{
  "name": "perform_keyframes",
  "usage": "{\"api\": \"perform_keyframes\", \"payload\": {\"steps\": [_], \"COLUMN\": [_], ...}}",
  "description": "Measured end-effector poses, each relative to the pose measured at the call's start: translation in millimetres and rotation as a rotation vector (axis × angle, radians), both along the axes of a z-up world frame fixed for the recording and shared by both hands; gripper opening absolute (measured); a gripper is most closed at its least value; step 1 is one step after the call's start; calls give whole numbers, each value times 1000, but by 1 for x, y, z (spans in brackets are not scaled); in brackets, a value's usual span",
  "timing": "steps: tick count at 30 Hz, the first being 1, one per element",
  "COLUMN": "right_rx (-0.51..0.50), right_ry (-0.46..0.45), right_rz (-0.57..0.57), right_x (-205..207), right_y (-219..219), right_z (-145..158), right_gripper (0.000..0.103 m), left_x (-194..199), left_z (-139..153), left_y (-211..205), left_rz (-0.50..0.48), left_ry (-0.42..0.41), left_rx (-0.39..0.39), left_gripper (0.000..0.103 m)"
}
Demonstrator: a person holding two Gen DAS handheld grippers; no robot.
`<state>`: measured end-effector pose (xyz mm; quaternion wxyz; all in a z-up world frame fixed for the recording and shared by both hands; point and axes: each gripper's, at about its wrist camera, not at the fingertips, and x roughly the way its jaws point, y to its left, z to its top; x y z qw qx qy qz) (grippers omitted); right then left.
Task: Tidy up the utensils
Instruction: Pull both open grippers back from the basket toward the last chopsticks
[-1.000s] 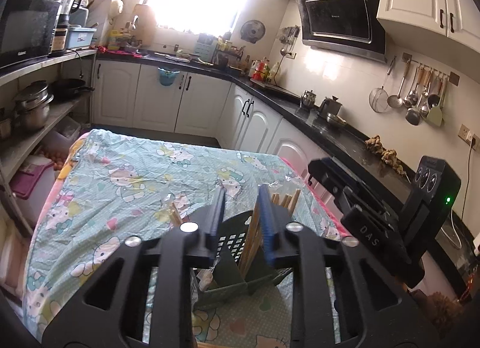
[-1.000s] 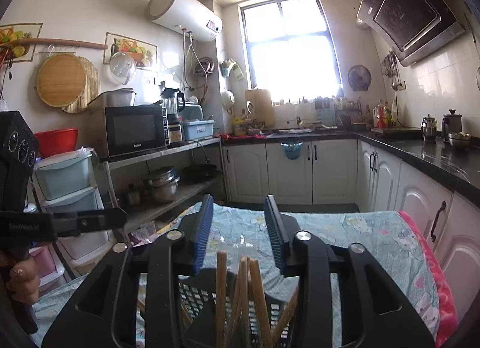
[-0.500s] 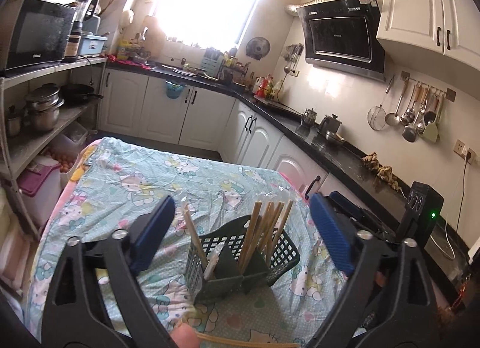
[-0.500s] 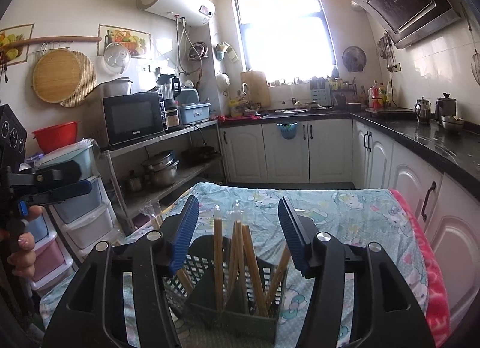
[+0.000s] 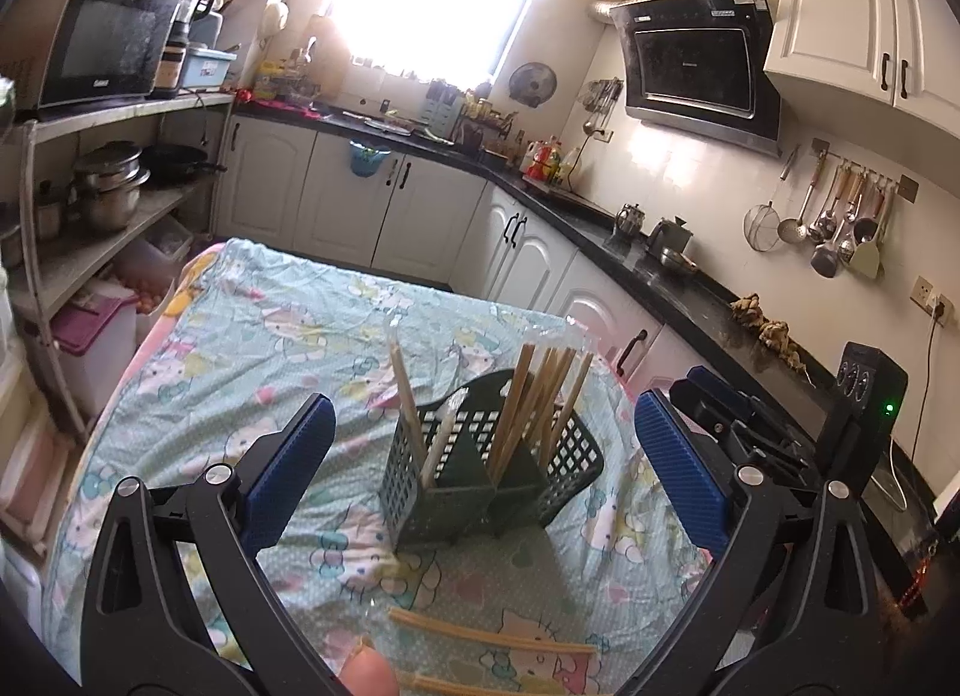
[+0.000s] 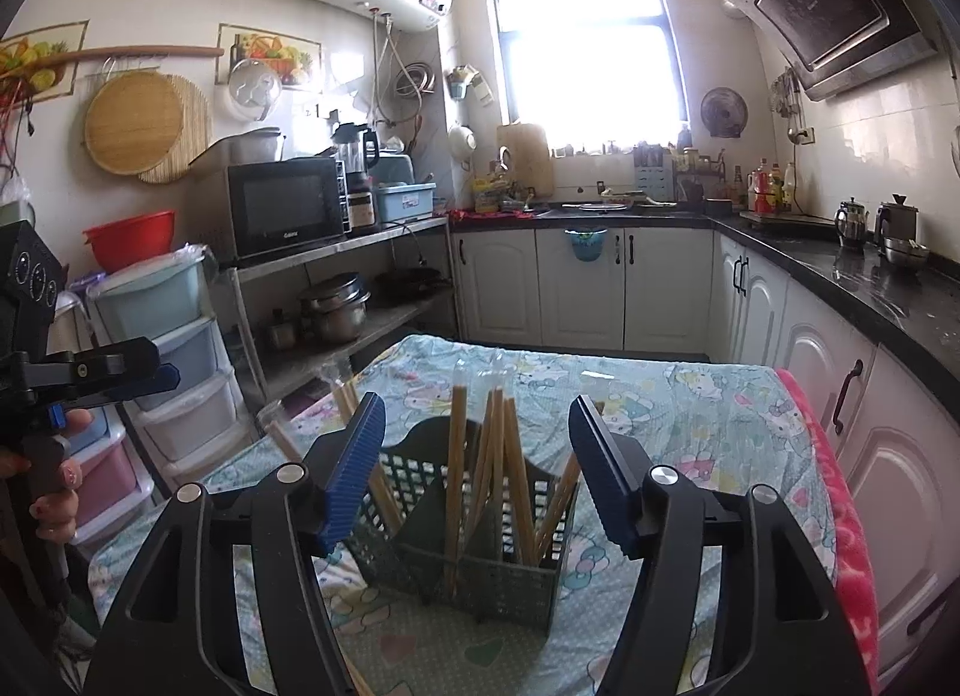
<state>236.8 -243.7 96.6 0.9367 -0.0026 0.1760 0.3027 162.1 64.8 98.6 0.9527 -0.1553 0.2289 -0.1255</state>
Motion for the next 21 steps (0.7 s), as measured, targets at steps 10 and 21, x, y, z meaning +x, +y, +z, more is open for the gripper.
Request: {"api": "perform_keyframes", "payload": {"steps": [10,21], "right_rx": [-52,-103], "right_ry": [-10,11], "right_rz": [64,133], "right_x": [-20,-37], "right_y": [8,22], "right_z": [0,-9], "right_gripper": [63,63], "left_x": [-18,-28], "left_z": [-22,-45], "left_y": [3,14], "left_rz": [23,49], "left_ry": [60,123], "left_rx": [-1,-3], "left_gripper": [92,92]}}
